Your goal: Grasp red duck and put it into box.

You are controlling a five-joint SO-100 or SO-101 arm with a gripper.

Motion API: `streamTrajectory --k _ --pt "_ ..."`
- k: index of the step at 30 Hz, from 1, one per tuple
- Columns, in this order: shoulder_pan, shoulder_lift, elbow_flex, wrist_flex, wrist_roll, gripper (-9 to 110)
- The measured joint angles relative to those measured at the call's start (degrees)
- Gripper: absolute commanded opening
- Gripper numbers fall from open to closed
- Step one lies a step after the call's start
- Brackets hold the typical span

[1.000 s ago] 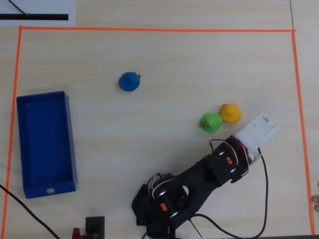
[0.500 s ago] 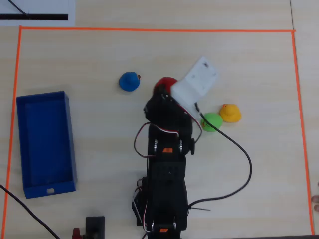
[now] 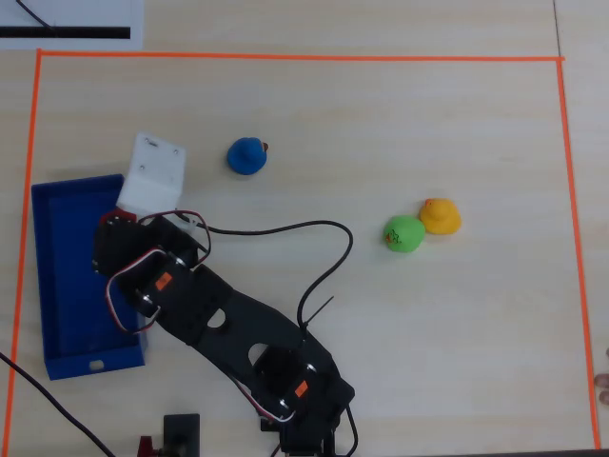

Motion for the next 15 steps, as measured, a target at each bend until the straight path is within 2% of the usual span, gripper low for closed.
streamTrajectory --k 12,13,15 --pt "-8.96 -10.55 -2.64 -9.58 -2.20 1" --pt "-9.40 -11.25 -2.72 -10.28 -2.46 3" --pt "-9.76 -13.10 -2.72 -10.20 -3.08 15"
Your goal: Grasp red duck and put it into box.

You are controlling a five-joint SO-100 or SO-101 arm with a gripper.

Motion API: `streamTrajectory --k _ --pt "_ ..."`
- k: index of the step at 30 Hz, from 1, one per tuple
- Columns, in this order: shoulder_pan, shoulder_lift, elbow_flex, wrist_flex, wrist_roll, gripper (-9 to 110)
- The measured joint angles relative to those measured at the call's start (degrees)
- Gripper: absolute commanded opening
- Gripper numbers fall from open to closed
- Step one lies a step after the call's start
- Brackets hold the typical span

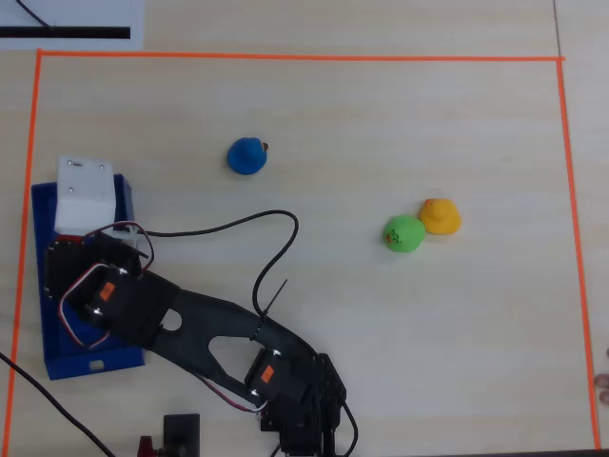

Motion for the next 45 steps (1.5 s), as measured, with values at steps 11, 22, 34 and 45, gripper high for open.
streamTrajectory --k 11,22,34,45 --pt "2.11 -3.43 7.56 2.99 -11.07 20" --pt "28.12 28.74 15.91 -2.46 -20.21 0" --pt "44.03 79.63 76.11 -21.53 -41.04 0" --pt "51.59 90.18 89.21 -6.94 -44.91 0"
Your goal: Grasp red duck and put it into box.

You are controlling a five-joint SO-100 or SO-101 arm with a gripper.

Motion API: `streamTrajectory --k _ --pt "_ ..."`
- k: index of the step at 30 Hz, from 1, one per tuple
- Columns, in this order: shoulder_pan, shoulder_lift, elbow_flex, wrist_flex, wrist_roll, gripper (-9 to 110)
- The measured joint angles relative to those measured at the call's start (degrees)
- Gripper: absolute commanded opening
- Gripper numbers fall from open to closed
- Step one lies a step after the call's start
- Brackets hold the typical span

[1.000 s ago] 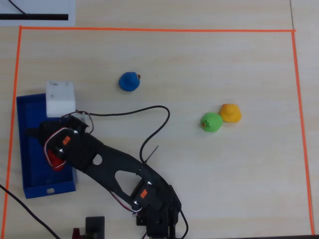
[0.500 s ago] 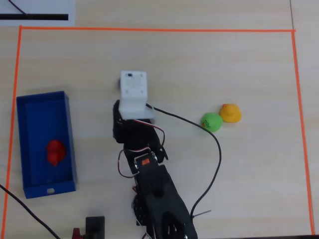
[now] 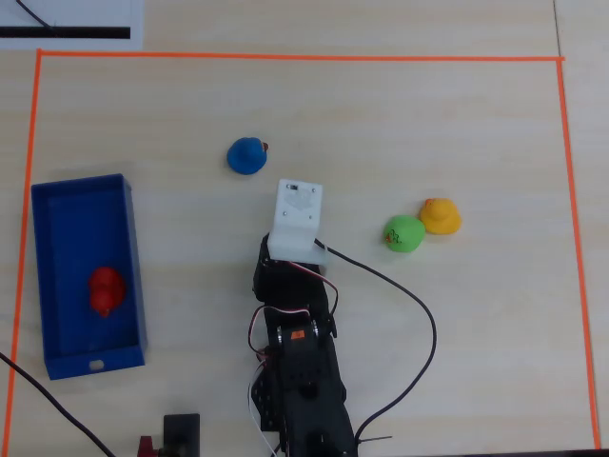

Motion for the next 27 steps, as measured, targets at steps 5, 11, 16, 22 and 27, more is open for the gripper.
streamTrajectory --k 5,11,16,22,27 --pt "0.00 -0.09 0.00 17.14 -4.75 0" --pt "2.81 0.88 -0.09 19.34 -5.45 2" --pt "3.16 0.88 -0.09 19.34 -5.36 2" --pt "3.16 0.88 -0.09 19.34 -5.36 2" --pt "3.16 0.88 -0.09 19.34 -5.36 2"
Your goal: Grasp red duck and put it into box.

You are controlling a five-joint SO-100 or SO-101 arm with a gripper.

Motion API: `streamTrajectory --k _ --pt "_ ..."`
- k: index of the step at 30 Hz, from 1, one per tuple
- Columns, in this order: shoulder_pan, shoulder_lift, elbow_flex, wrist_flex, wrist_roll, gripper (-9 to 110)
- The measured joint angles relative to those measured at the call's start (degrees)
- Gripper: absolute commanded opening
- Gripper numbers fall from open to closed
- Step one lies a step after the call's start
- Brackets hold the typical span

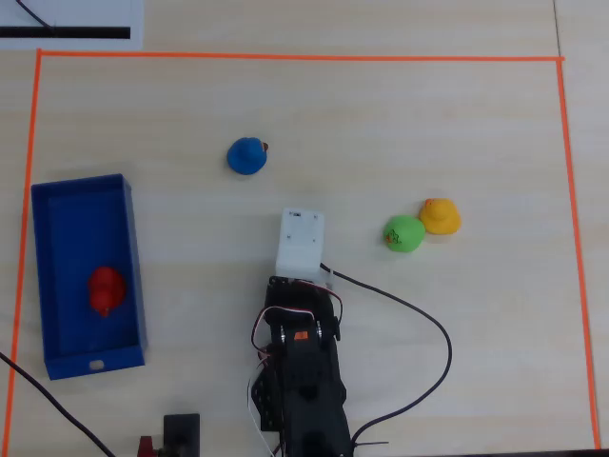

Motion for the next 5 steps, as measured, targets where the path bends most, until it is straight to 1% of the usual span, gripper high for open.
streamTrajectory --k 5 --pt "0.00 0.00 0.00 0.00 0.00 2"
